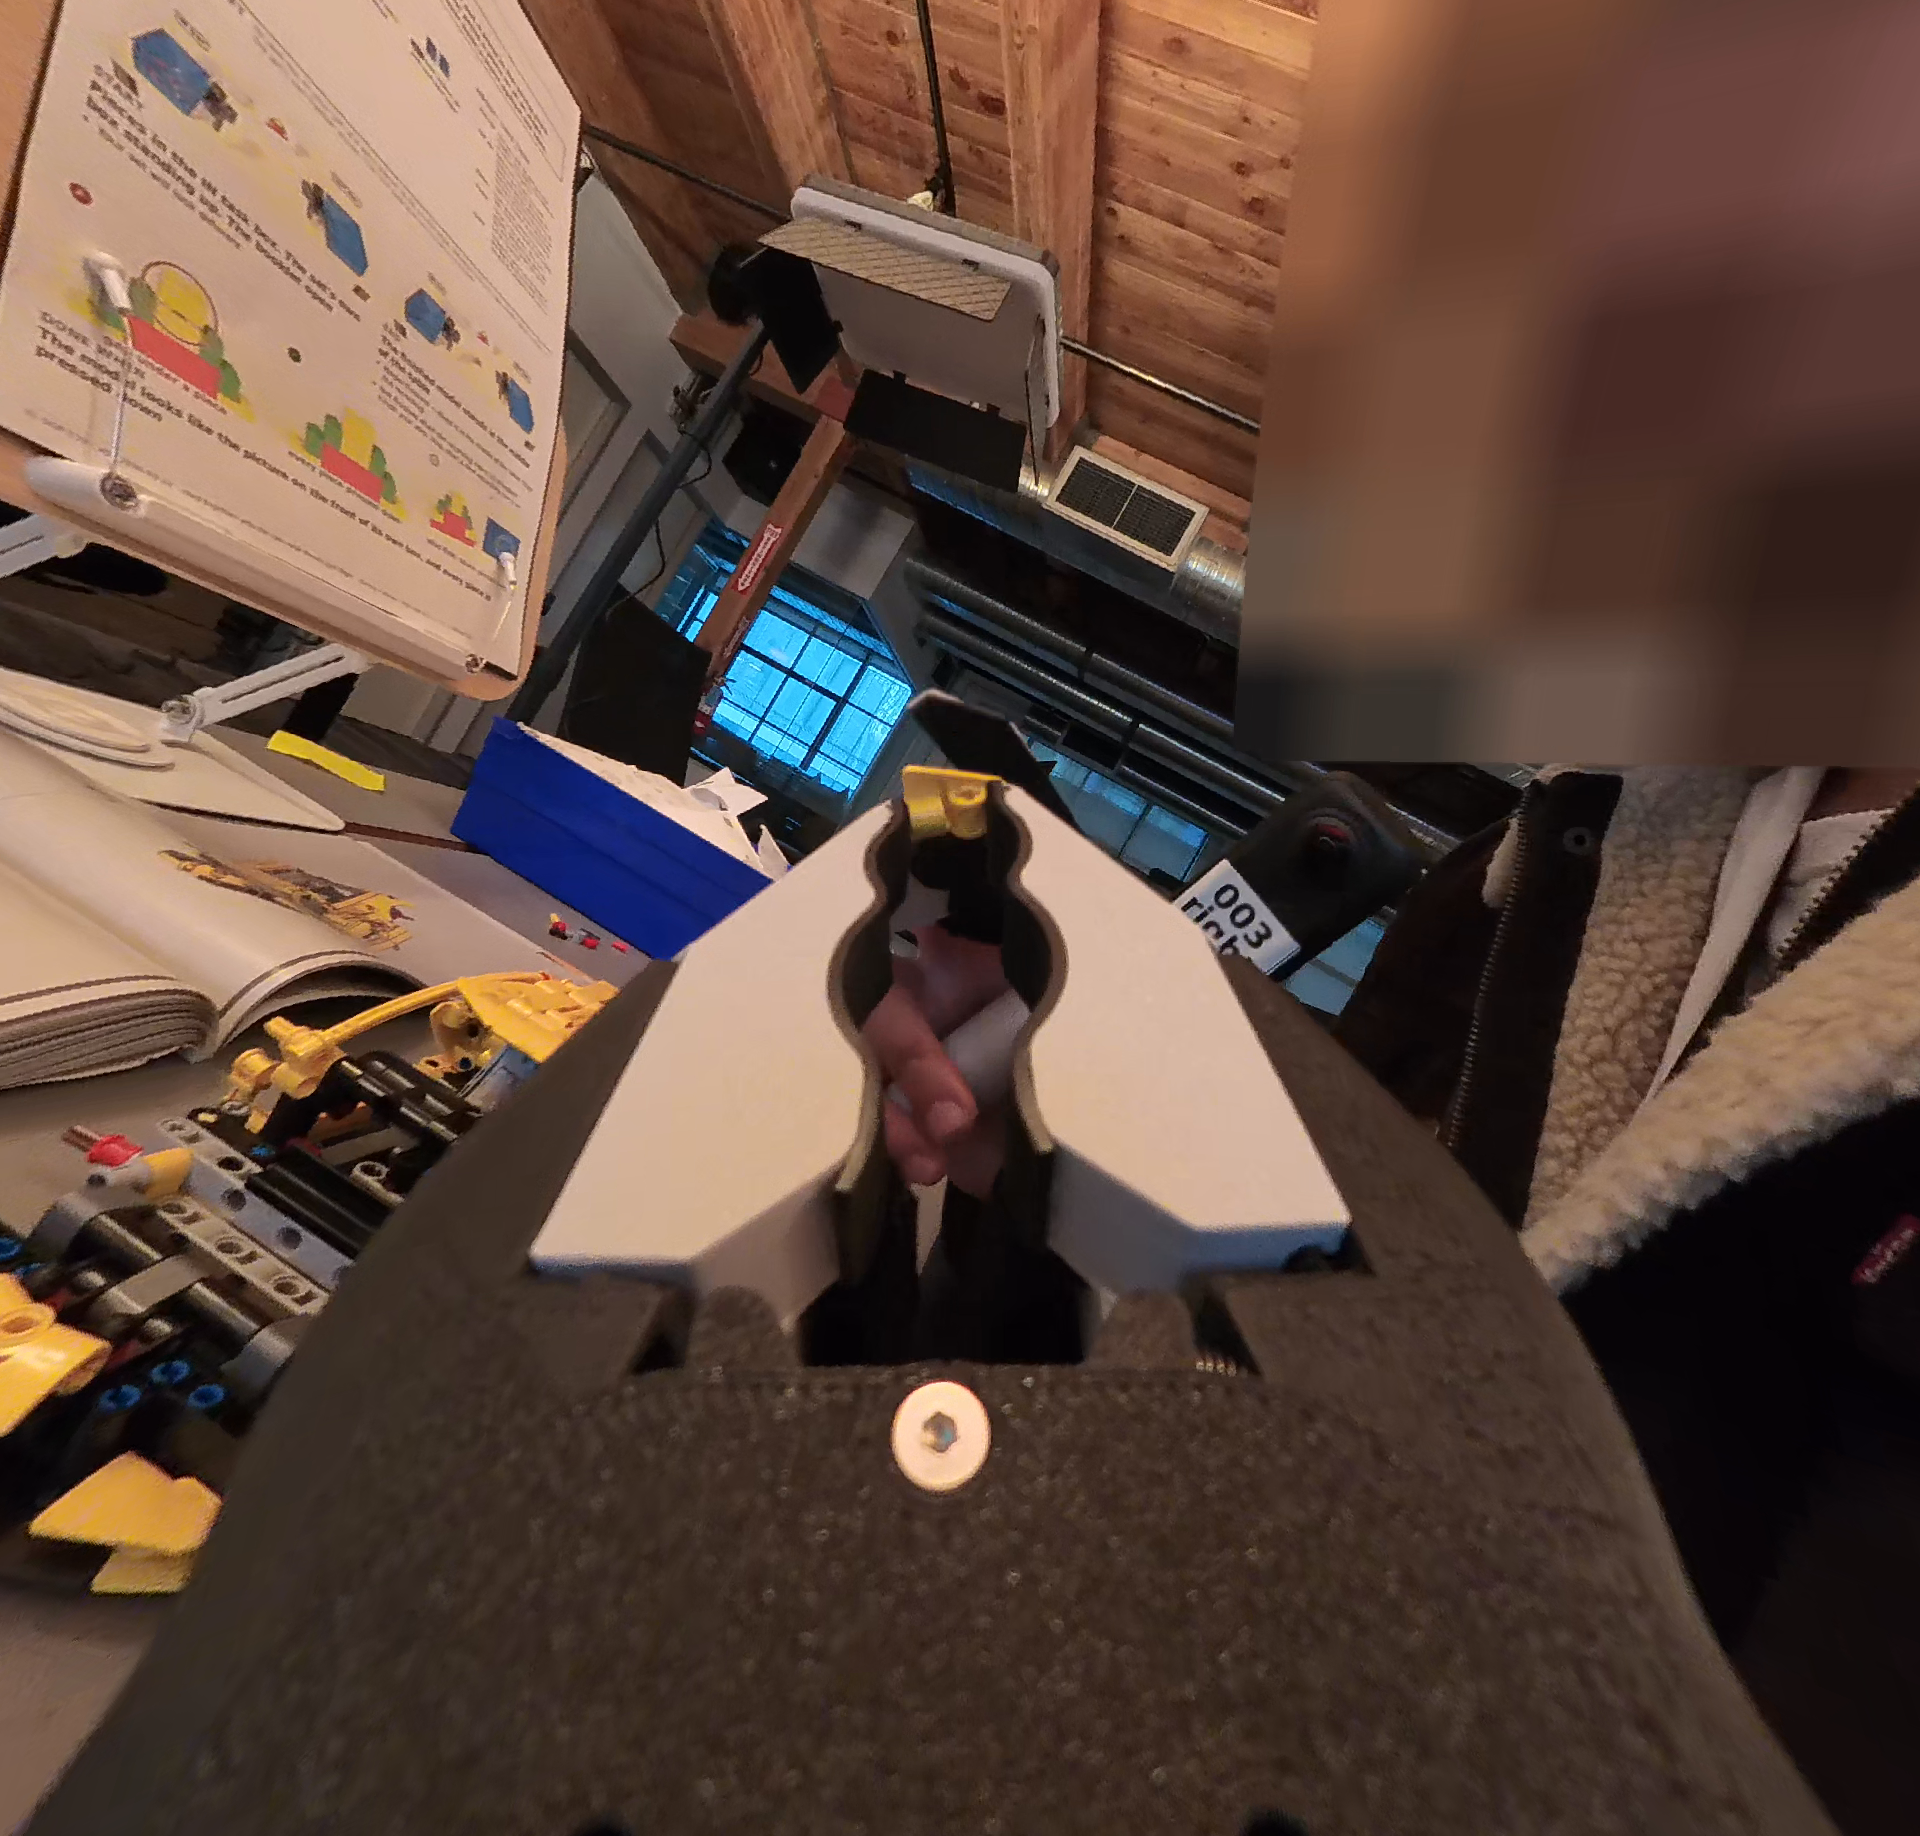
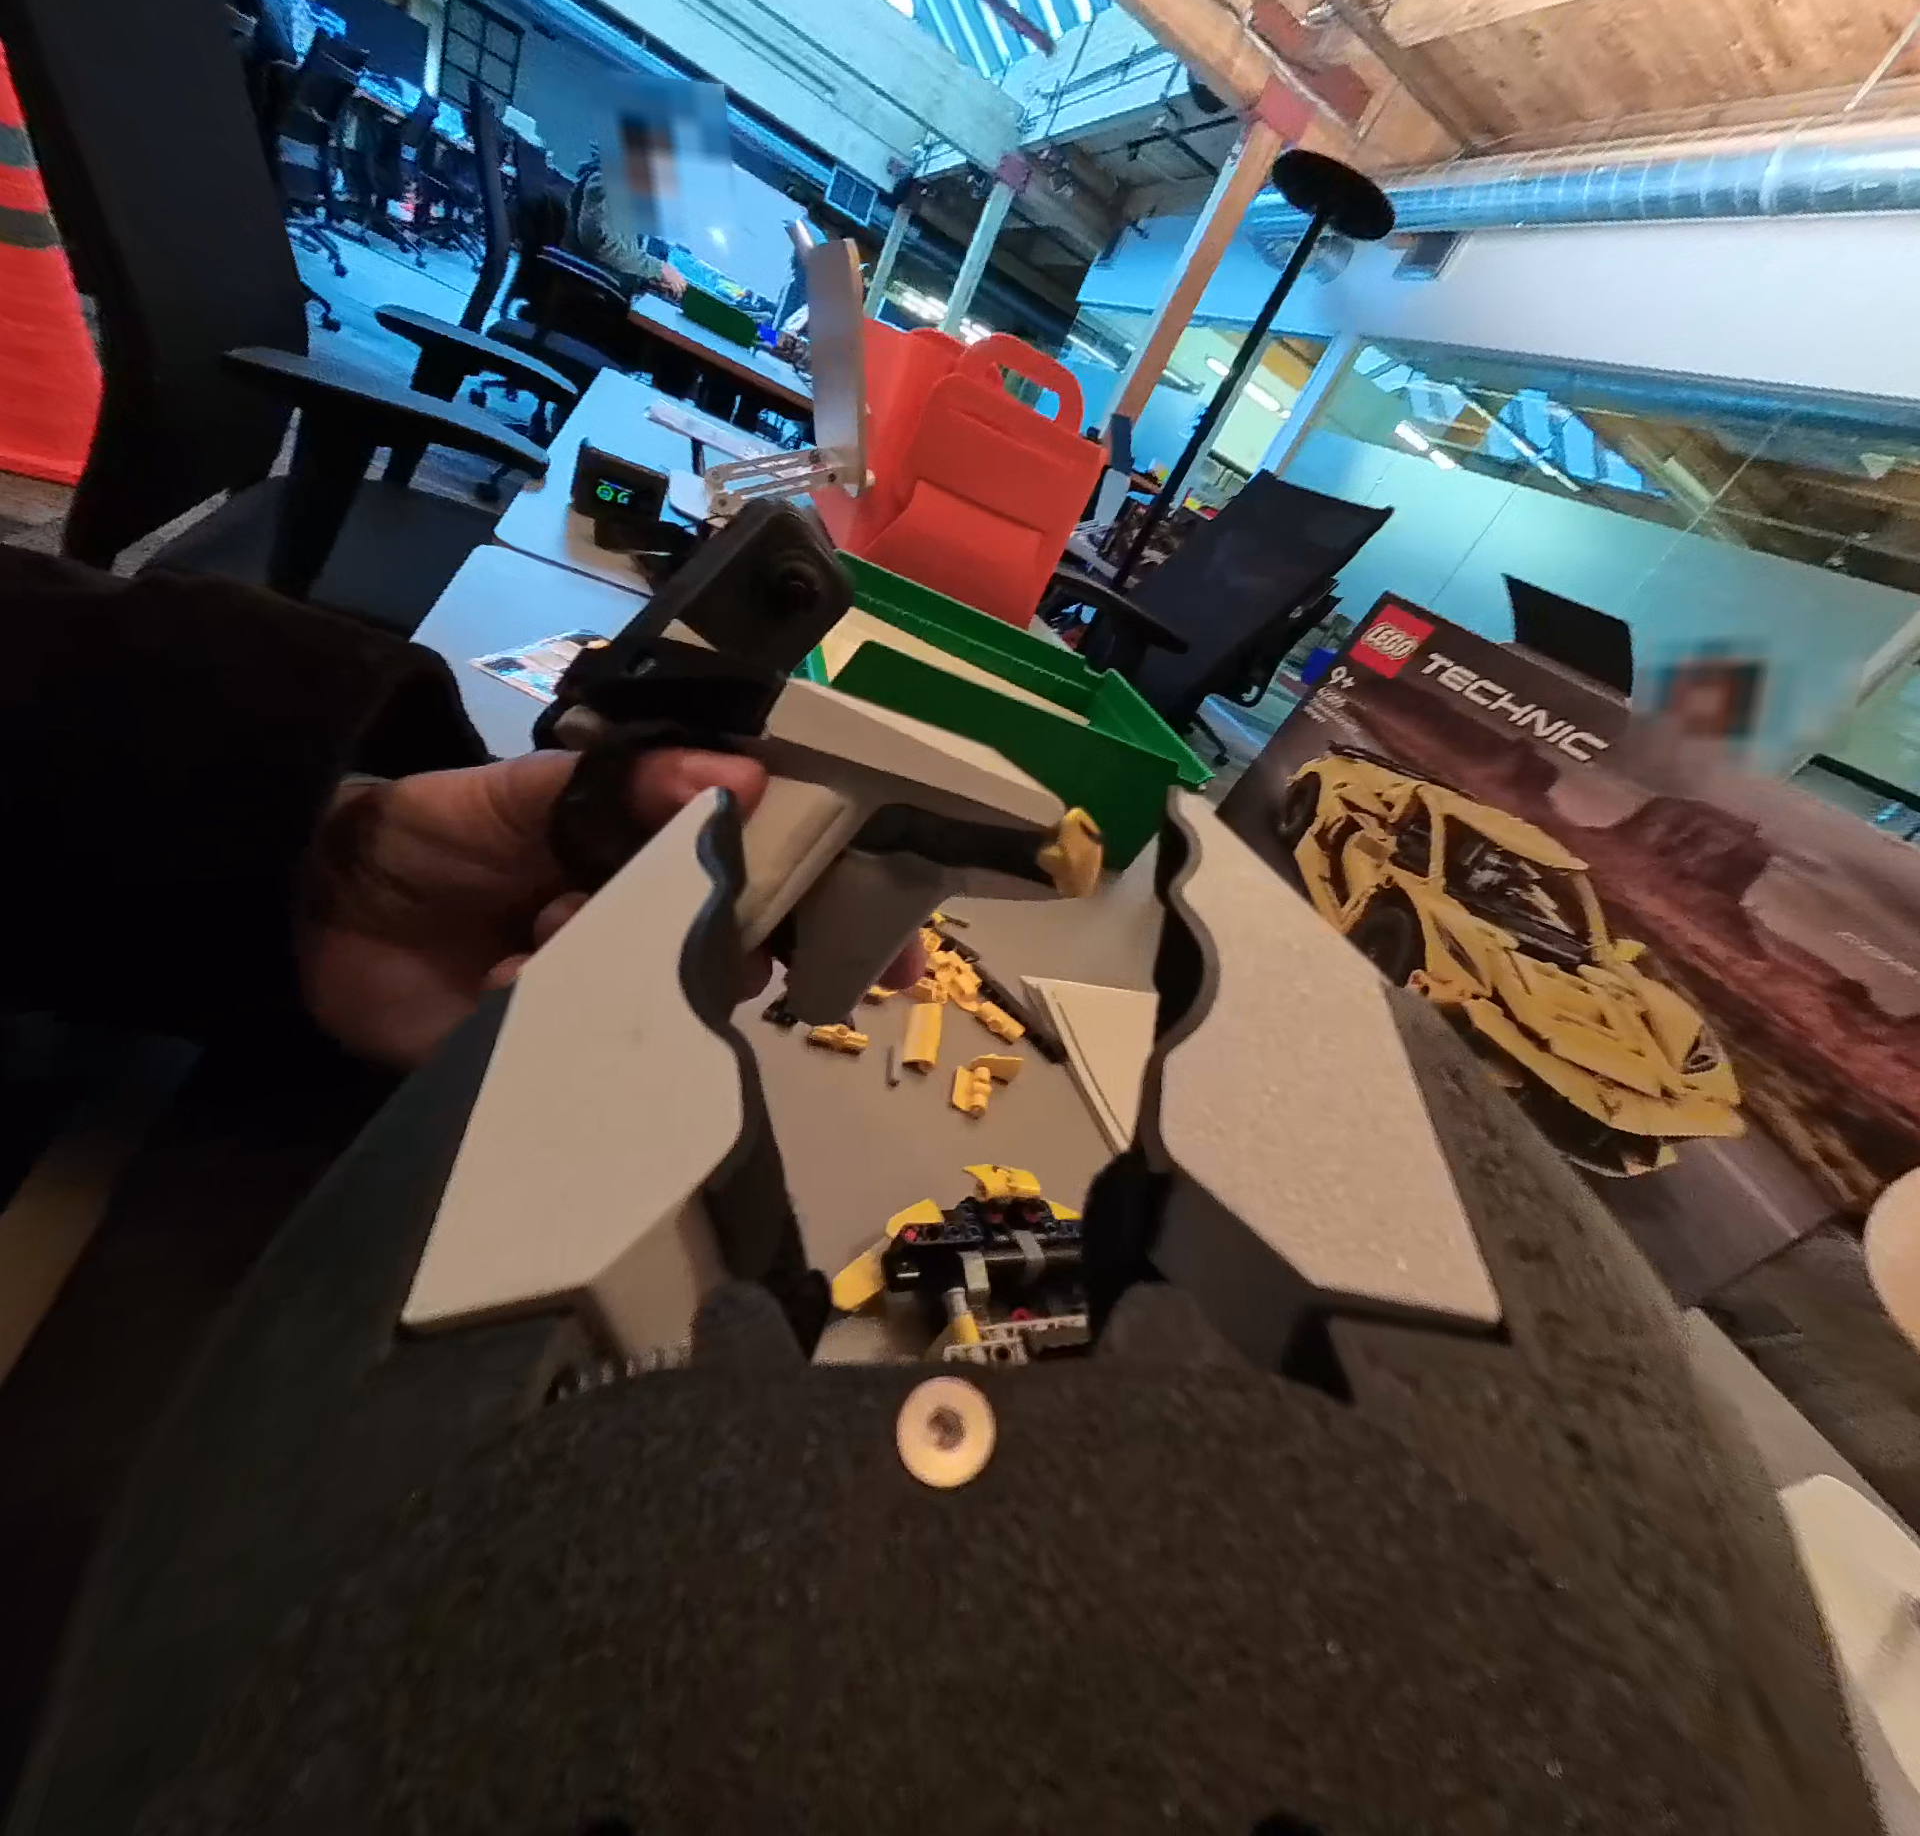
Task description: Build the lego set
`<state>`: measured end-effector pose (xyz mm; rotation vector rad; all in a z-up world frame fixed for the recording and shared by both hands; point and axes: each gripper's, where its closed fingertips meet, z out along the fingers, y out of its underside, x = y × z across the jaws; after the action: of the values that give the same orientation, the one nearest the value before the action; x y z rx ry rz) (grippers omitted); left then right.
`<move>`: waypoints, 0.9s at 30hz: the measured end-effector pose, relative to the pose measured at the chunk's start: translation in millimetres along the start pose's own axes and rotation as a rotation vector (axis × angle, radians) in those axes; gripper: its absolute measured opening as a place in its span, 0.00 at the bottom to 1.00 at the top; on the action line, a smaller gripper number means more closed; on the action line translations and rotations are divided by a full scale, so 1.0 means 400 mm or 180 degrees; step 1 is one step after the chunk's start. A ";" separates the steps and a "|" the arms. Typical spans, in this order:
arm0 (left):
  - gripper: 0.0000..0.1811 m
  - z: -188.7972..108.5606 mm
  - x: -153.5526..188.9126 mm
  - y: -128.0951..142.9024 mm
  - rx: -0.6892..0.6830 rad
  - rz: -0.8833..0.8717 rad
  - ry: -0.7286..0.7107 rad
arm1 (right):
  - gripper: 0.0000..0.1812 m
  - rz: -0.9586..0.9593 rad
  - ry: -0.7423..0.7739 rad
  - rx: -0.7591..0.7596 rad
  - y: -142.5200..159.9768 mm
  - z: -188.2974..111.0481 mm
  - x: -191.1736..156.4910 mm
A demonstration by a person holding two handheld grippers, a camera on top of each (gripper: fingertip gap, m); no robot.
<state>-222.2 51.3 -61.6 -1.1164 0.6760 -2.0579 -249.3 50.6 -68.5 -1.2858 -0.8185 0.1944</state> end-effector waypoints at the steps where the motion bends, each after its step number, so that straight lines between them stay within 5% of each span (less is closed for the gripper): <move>1: 0.08 -0.001 -0.001 -0.001 0.0009 -0.0022 0.0001 | 0.42 0.0027 -0.0093 -0.0040 0.006 0.003 -0.013; 27: 0.08 -0.016 -0.012 -0.033 0.0231 0.0079 -0.0098 | 0.48 -0.0016 0.0056 -0.0129 0.024 0.033 -0.032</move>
<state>-230.0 63.9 -58.0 -1.0909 0.5926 -2.0239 -263.8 56.9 -82.0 -1.3215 -0.8142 0.1631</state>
